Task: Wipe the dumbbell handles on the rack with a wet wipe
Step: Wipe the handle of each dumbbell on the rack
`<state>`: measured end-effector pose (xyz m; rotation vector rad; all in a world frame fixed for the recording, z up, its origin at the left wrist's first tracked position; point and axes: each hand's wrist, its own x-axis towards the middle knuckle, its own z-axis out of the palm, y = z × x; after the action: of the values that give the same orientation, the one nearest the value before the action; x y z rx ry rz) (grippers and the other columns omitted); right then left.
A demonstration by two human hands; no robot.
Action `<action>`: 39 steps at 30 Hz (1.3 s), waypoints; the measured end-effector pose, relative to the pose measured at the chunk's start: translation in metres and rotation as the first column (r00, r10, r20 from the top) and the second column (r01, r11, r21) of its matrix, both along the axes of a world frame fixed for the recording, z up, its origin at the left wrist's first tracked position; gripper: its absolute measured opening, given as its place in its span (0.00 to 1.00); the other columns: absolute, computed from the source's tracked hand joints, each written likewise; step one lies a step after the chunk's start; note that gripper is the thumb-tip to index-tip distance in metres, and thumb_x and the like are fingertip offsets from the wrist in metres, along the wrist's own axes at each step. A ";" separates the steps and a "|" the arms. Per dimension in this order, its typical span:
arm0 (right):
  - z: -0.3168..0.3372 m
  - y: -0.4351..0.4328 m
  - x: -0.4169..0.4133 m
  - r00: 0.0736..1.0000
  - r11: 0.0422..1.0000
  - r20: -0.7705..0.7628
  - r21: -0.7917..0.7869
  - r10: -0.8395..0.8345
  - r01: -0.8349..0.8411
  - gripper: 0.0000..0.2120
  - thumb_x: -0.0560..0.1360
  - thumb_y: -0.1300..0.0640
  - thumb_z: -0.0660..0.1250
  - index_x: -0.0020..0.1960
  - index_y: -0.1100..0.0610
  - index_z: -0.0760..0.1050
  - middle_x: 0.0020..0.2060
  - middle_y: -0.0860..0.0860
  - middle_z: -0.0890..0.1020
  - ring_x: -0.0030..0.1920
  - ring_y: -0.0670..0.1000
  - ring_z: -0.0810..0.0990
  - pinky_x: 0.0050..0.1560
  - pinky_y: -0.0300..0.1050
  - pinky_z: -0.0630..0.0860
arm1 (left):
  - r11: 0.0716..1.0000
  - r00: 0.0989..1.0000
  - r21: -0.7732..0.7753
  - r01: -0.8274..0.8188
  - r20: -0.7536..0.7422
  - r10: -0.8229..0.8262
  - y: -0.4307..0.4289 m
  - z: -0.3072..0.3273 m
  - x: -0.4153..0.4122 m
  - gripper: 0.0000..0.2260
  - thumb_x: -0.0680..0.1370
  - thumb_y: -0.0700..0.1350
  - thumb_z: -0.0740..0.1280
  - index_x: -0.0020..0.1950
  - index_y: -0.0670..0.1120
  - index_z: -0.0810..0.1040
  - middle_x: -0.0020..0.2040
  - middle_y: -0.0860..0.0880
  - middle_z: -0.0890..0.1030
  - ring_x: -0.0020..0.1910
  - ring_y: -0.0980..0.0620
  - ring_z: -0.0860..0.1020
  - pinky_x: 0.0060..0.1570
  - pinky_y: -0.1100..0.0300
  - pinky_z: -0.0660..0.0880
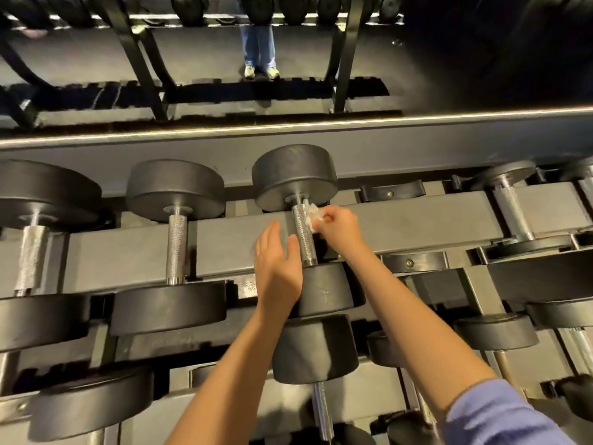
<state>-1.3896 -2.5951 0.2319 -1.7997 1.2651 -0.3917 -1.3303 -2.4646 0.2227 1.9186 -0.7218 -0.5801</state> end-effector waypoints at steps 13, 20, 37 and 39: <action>-0.004 -0.011 0.027 0.991 0.984 0.125 -0.166 -0.040 0.060 0.07 0.72 0.63 0.66 0.47 0.61 0.82 0.43 0.56 0.82 0.40 0.48 0.74 0.38 0.33 0.62 | 0.998 1.000 0.067 -0.008 -0.021 0.010 -0.001 0.003 0.001 0.22 0.83 0.49 0.54 0.77 0.47 0.58 0.76 0.50 0.61 0.75 0.53 0.58 0.75 0.49 0.56; -0.008 -0.002 0.004 0.985 0.952 0.041 -0.269 0.166 -0.149 0.05 0.70 0.67 0.71 0.45 0.62 0.83 0.40 0.49 0.76 0.37 0.46 0.72 0.36 0.30 0.64 | 0.999 0.999 0.045 -0.018 -0.037 0.020 -0.001 0.002 0.001 0.21 0.83 0.48 0.54 0.76 0.46 0.60 0.75 0.49 0.62 0.73 0.52 0.60 0.74 0.49 0.57; 0.007 0.004 -0.005 0.988 0.987 0.010 -0.051 0.155 -0.154 0.07 0.72 0.59 0.72 0.42 0.64 0.81 0.34 0.51 0.80 0.33 0.46 0.75 0.35 0.32 0.70 | 0.998 0.998 -0.038 -0.052 0.025 0.053 -0.001 -0.002 0.000 0.19 0.82 0.48 0.56 0.72 0.43 0.67 0.69 0.47 0.70 0.69 0.51 0.66 0.71 0.48 0.63; 0.004 0.004 -0.002 0.992 0.991 0.020 -0.047 0.125 -0.124 0.04 0.70 0.61 0.74 0.42 0.61 0.81 0.35 0.51 0.81 0.33 0.43 0.74 0.34 0.27 0.68 | 0.998 0.998 -0.035 -0.057 0.024 0.057 -0.001 -0.002 0.000 0.19 0.81 0.48 0.56 0.72 0.44 0.67 0.69 0.47 0.70 0.69 0.51 0.66 0.71 0.48 0.63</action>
<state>-1.3917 -2.5911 0.2359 -1.8968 1.1287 -0.3730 -1.3306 -2.4654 0.2210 1.9111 -0.6868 -0.5055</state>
